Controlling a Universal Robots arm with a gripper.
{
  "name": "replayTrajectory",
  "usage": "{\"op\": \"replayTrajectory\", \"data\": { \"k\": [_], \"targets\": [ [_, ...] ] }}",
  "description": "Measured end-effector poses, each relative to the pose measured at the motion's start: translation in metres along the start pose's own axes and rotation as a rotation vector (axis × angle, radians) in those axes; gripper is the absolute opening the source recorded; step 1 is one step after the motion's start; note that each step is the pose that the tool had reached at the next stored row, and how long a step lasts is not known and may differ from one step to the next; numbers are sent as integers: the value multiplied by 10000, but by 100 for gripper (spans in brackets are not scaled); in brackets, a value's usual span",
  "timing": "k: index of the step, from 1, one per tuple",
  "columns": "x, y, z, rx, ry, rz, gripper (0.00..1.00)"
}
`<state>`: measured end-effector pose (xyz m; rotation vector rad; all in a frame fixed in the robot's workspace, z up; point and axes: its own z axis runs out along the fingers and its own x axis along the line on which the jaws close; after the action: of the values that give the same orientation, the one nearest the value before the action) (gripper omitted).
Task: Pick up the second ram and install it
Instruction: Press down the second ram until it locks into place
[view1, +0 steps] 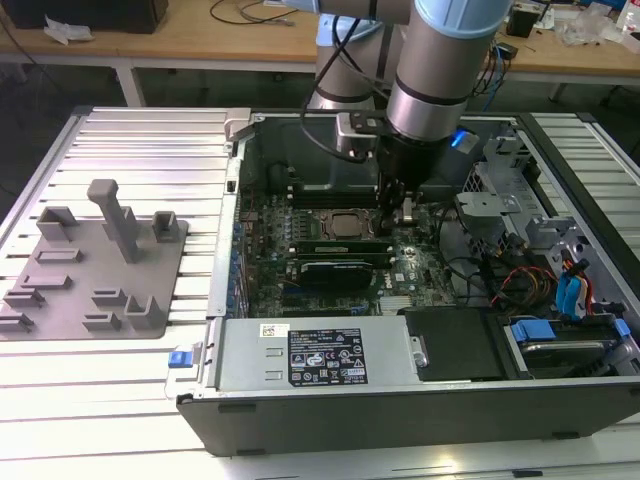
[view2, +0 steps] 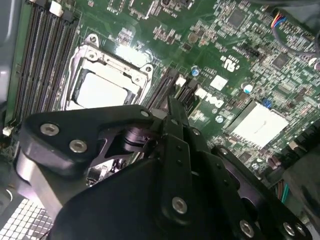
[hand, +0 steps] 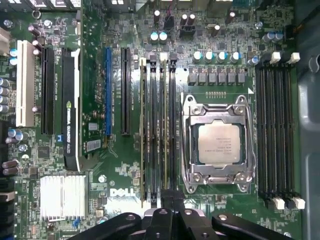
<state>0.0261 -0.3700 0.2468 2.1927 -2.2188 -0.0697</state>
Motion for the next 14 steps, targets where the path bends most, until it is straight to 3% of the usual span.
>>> {"op": "replayTrajectory", "data": {
  "k": [4,14],
  "targets": [
    [4,299,14,2,-3,2,8],
    [10,812,40,10,-3,0,8]
  ]
}}
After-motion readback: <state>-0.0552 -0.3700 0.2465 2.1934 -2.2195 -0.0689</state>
